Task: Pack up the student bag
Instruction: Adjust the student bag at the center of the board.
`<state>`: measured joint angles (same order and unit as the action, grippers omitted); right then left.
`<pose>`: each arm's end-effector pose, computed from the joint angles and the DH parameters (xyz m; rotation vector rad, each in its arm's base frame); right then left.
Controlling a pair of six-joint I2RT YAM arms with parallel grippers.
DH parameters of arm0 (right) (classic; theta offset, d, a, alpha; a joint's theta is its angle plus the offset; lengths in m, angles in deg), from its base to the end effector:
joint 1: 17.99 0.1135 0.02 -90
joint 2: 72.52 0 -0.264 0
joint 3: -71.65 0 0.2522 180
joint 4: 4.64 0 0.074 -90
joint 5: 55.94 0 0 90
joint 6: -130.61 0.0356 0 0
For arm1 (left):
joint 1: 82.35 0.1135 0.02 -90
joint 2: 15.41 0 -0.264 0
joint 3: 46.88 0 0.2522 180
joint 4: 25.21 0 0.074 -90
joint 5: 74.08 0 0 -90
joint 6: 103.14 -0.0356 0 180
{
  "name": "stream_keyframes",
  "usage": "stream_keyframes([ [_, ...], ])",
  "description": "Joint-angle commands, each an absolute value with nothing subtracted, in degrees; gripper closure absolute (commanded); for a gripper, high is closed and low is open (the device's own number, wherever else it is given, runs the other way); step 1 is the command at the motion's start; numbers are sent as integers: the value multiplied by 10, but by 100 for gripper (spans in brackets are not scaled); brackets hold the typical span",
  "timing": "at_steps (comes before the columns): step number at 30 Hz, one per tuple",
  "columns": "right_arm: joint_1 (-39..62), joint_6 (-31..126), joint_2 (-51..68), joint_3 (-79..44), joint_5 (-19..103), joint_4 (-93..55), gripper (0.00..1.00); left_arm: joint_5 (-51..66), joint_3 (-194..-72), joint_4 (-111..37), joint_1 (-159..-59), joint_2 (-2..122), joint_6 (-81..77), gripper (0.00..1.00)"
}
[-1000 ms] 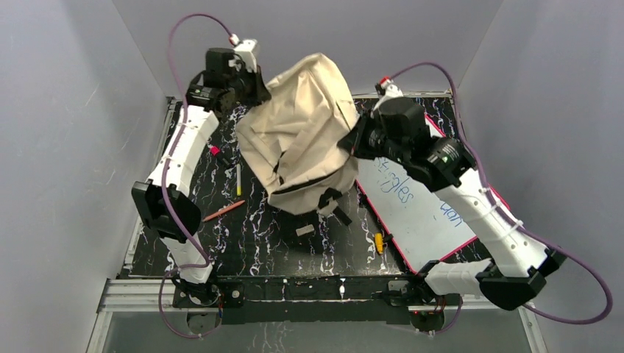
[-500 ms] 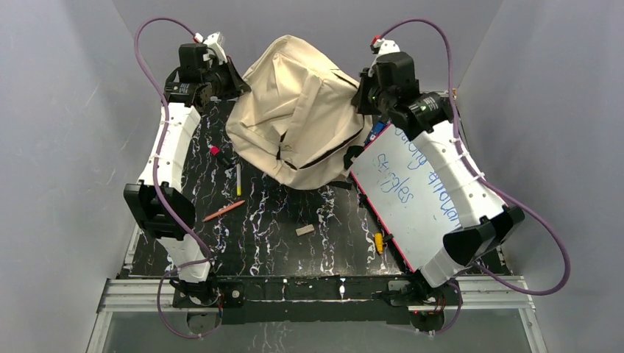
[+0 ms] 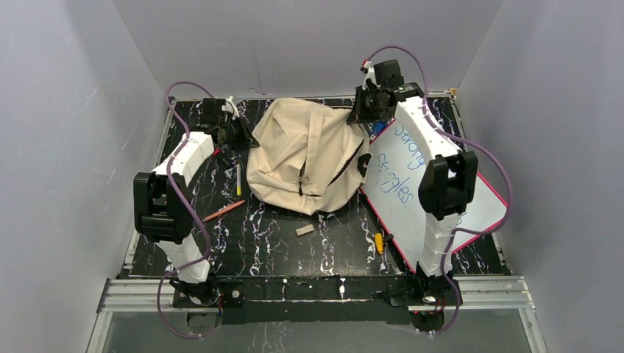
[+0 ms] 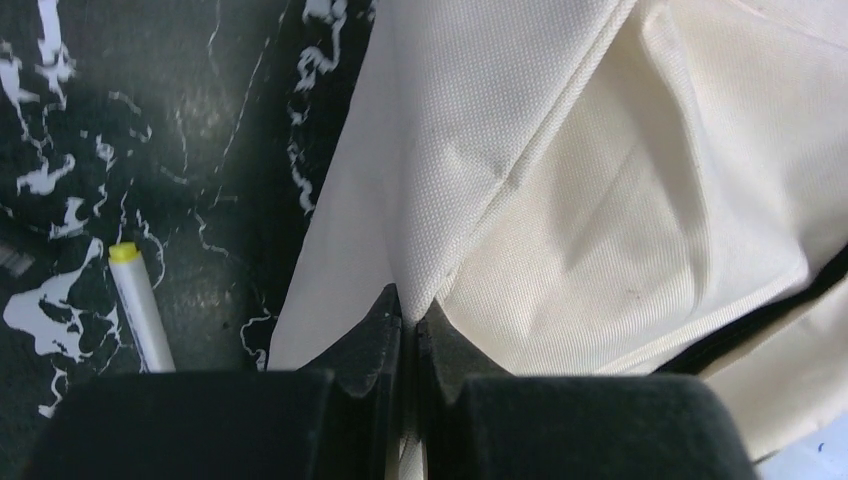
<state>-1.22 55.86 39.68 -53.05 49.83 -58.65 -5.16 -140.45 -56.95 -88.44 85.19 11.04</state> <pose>0.4252 0.1382 0.3408 -0.1764 2.3301 0.6002 0.3988 -0.0554 0.2750 -0.1574 2.2811 -0.6941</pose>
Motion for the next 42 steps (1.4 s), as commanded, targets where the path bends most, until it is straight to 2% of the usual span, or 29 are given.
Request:
stream_keyframes([
  [1,-28,540,419,-608,532,-502,100,-77,-1362,-496,-869,783,125,100],
  [5,-29,524,447,-612,515,-504,100,-89,-1321,-466,-886,797,131,100],
  [6,-28,521,449,-609,511,-497,96,-88,-1317,-462,-891,803,129,100],
  [8,-28,516,449,-605,499,-489,81,-91,-1316,-454,-895,815,126,100],
  [11,-28,507,442,-611,469,-490,67,-77,-1314,-451,-896,829,118,100],
  [15,-29,514,396,-581,425,-488,39,-53,-1309,-455,-895,831,106,98],
  [17,-29,523,356,-543,418,-472,31,-40,-1307,-459,-895,828,101,90],
  [20,-29,536,288,-482,402,-457,22,-9,-1308,-471,-894,816,95,71],
  [23,-34,561,226,-440,396,-484,8,24,-1316,-490,-894,794,83,51],
  [25,-38,563,193,-409,419,-504,2,41,-1320,-496,-894,777,72,43],
  [29,-43,570,115,-311,453,-473,1,49,-1327,-510,-901,745,59,36],
  [32,-43,591,95,-281,478,-477,4,80,-1315,-512,-949,723,43,31],
  [37,-11,616,94,-258,487,-480,14,149,-1291,-505,-1064,704,24,30],
  [42,95,644,133,-269,411,-466,16,175,-1242,-483,-1085,675,34,31],
])
